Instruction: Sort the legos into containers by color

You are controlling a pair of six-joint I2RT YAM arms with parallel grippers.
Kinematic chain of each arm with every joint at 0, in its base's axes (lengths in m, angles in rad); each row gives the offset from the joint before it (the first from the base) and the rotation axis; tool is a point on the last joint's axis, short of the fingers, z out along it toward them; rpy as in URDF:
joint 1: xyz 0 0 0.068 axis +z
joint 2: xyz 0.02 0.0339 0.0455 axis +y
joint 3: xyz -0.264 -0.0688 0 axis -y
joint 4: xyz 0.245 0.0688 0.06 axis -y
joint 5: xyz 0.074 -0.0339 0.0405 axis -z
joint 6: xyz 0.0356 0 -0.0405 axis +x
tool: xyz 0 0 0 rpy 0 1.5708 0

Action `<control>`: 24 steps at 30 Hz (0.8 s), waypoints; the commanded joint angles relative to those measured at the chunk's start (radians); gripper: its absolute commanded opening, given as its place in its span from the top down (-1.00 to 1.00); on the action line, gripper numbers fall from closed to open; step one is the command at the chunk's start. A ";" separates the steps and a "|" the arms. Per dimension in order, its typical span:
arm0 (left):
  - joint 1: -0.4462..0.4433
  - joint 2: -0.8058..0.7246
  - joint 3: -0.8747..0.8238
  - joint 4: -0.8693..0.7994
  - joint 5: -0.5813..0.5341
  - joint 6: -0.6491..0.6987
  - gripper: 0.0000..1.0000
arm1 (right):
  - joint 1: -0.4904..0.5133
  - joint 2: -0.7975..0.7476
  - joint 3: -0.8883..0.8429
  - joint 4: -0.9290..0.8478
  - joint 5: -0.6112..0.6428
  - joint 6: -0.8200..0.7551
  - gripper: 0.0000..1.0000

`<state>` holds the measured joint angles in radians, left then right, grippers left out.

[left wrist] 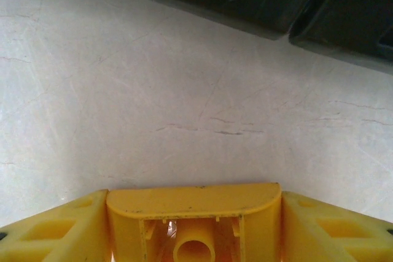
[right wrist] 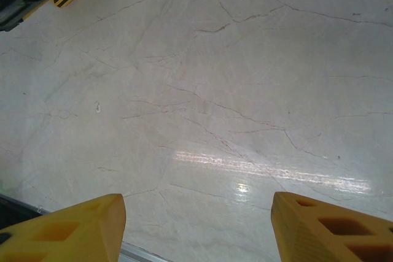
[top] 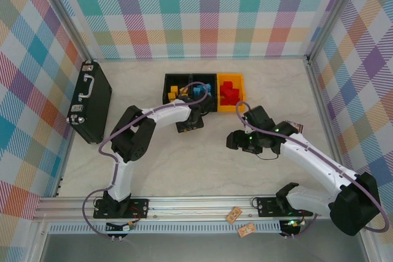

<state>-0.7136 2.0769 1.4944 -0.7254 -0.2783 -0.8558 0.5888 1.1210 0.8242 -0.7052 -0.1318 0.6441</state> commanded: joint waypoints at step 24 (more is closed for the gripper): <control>0.040 -0.230 0.091 -0.196 -0.031 0.204 -0.15 | 0.004 -0.013 -0.008 0.022 -0.013 0.025 -0.27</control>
<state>-0.7036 1.8317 1.5078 -0.8692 -0.2821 -0.7082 0.5888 1.1267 0.8242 -0.6842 -0.1326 0.6518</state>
